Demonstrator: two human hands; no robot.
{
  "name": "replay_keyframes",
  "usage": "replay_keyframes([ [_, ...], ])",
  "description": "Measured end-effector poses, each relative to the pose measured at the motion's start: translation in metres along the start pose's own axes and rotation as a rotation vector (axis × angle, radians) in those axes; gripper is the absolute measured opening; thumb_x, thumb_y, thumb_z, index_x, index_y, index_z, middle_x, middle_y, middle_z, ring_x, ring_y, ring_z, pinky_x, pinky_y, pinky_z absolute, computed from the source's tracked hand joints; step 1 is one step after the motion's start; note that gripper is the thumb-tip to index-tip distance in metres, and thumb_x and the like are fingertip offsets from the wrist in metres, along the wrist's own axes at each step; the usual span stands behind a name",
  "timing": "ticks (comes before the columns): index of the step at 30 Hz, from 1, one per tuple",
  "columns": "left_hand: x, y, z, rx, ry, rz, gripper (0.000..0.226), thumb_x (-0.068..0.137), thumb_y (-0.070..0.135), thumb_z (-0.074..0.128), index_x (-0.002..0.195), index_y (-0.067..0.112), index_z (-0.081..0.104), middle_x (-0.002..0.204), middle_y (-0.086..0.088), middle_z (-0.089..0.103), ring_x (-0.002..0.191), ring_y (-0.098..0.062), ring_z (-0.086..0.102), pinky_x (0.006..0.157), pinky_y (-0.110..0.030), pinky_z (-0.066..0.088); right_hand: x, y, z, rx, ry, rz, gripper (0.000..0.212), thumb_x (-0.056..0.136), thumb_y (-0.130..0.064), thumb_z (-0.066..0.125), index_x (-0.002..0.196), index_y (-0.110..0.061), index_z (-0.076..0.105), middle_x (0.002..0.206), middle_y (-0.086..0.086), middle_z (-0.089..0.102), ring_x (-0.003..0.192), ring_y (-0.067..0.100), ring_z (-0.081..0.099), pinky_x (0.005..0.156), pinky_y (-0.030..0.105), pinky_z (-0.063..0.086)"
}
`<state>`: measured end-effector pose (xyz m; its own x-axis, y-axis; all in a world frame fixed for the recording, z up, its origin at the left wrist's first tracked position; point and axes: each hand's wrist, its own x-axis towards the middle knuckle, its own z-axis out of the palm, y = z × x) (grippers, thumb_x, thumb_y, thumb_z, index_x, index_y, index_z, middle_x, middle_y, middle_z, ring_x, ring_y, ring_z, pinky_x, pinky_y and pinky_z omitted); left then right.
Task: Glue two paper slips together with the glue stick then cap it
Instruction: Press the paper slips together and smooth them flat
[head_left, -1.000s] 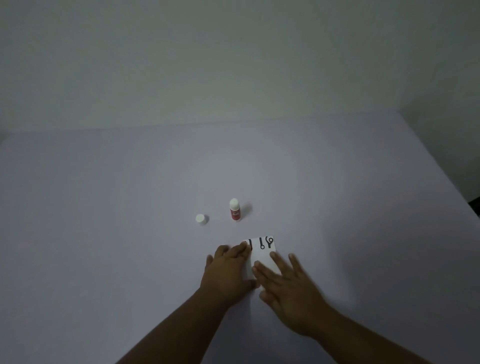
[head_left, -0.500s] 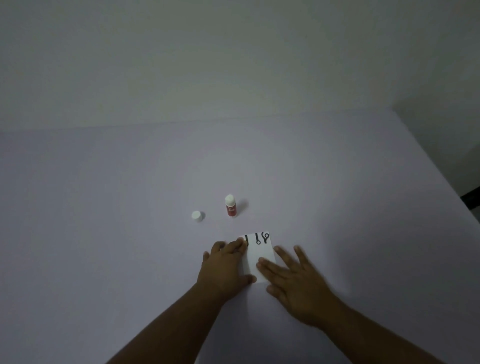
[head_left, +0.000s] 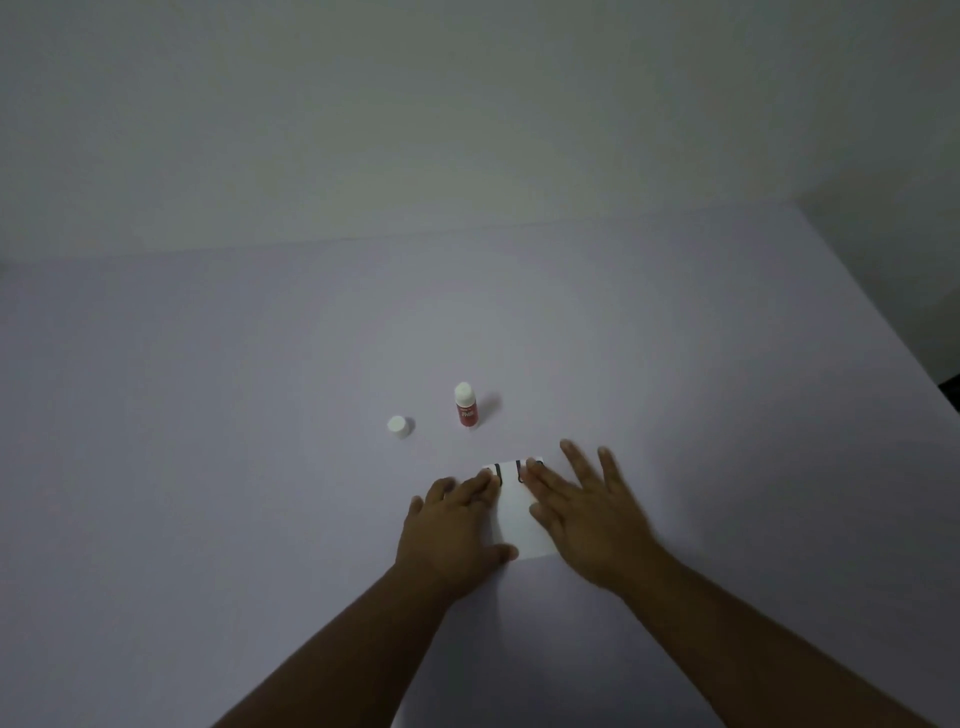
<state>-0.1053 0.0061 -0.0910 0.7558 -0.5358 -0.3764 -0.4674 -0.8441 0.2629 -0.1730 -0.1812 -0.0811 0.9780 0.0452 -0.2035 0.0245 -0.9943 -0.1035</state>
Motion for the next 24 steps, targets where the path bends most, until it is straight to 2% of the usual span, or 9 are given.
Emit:
replay_keyframes([
  [2, -0.001, 0.0, 0.0, -0.006, 0.001, -0.001, 0.091, 0.071, 0.07, 0.048, 0.147, 0.035, 0.014, 0.156, 0.018, 0.018, 0.142, -0.021, 0.017, 0.114, -0.049, 0.021, 0.009, -0.003, -0.001, -0.001, 0.001, 0.003, 0.055, 0.095, -0.048, 0.011, 0.145, -0.028, 0.018, 0.154, -0.012, 0.023, 0.145, 0.026, 0.001, 0.113, 0.053, -0.009],
  [5, -0.002, -0.002, -0.002, -0.018, 0.016, 0.017, 0.088, 0.071, 0.069, 0.046, 0.147, 0.035, 0.017, 0.156, 0.019, 0.019, 0.141, -0.021, 0.018, 0.114, -0.048, 0.023, -0.015, -0.024, 0.008, -0.001, -0.037, -0.131, 0.053, 0.095, -0.047, 0.015, 0.139, -0.025, 0.037, 0.144, -0.009, 0.044, 0.139, 0.03, 0.028, 0.114, 0.057, 0.009],
  [7, -0.003, -0.002, -0.003, -0.029, 0.025, 0.023, 0.087, 0.072, 0.068, 0.046, 0.147, 0.034, 0.017, 0.156, 0.018, 0.019, 0.14, -0.021, 0.019, 0.114, -0.047, 0.023, -0.028, -0.029, 0.012, 0.002, -0.029, -0.183, 0.049, 0.096, -0.045, 0.019, 0.134, -0.028, 0.043, 0.138, -0.014, 0.051, 0.134, 0.027, 0.037, 0.107, 0.053, 0.016],
  [9, -0.003, -0.002, -0.004, -0.032, 0.014, 0.023, 0.088, 0.072, 0.069, 0.047, 0.147, 0.035, 0.017, 0.156, 0.018, 0.018, 0.141, -0.021, 0.017, 0.114, -0.048, 0.023, -0.016, -0.021, 0.008, -0.027, -0.025, -0.15, 0.048, 0.096, -0.045, 0.019, 0.135, -0.031, 0.042, 0.139, -0.016, 0.049, 0.136, 0.027, 0.036, 0.11, 0.054, 0.012],
  [13, -0.004, -0.001, -0.005, -0.031, -0.01, 0.012, 0.09, 0.073, 0.069, 0.05, 0.148, 0.035, 0.013, 0.157, 0.017, 0.017, 0.142, -0.022, 0.015, 0.115, -0.05, 0.021, 0.021, -0.004, -0.002, 0.011, -0.006, -0.009, 0.05, 0.096, -0.046, 0.011, 0.145, -0.033, 0.013, 0.154, -0.017, 0.018, 0.145, 0.023, -0.003, 0.114, 0.052, -0.009],
  [14, -0.004, 0.0, -0.005, -0.03, -0.008, 0.015, 0.09, 0.073, 0.07, 0.05, 0.148, 0.035, 0.013, 0.157, 0.017, 0.018, 0.142, -0.022, 0.015, 0.115, -0.05, 0.021, 0.021, -0.006, -0.003, 0.012, -0.007, -0.004, 0.051, 0.096, -0.046, 0.011, 0.145, -0.031, 0.015, 0.154, -0.015, 0.019, 0.145, 0.024, -0.001, 0.114, 0.053, -0.006],
  [18, -0.003, -0.001, -0.006, -0.021, 0.0, 0.025, 0.09, 0.072, 0.07, 0.049, 0.147, 0.034, 0.017, 0.156, 0.017, 0.019, 0.141, -0.022, 0.017, 0.114, -0.048, 0.023, -0.022, -0.024, 0.014, 0.026, -0.015, -0.108, 0.05, 0.096, -0.046, 0.016, 0.137, -0.028, 0.039, 0.141, -0.012, 0.048, 0.136, 0.028, 0.035, 0.109, 0.055, 0.016],
  [21, -0.003, -0.001, -0.005, -0.03, -0.009, 0.019, 0.09, 0.072, 0.069, 0.05, 0.147, 0.033, 0.017, 0.156, 0.017, 0.019, 0.141, -0.022, 0.016, 0.115, -0.049, 0.022, -0.03, -0.015, 0.016, 0.009, -0.043, -0.138, 0.047, 0.096, -0.046, 0.017, 0.135, -0.033, 0.04, 0.139, -0.017, 0.049, 0.135, 0.026, 0.037, 0.107, 0.053, 0.016],
  [24, -0.002, 0.0, -0.005, -0.011, -0.021, 0.017, 0.09, 0.073, 0.068, 0.051, 0.148, 0.033, 0.015, 0.157, 0.015, 0.018, 0.142, -0.023, 0.015, 0.115, -0.05, 0.021, -0.003, -0.001, 0.004, 0.001, 0.004, -0.034, 0.048, 0.096, -0.045, 0.015, 0.141, -0.034, 0.03, 0.147, -0.017, 0.037, 0.143, 0.026, 0.018, 0.113, 0.052, -0.003],
])
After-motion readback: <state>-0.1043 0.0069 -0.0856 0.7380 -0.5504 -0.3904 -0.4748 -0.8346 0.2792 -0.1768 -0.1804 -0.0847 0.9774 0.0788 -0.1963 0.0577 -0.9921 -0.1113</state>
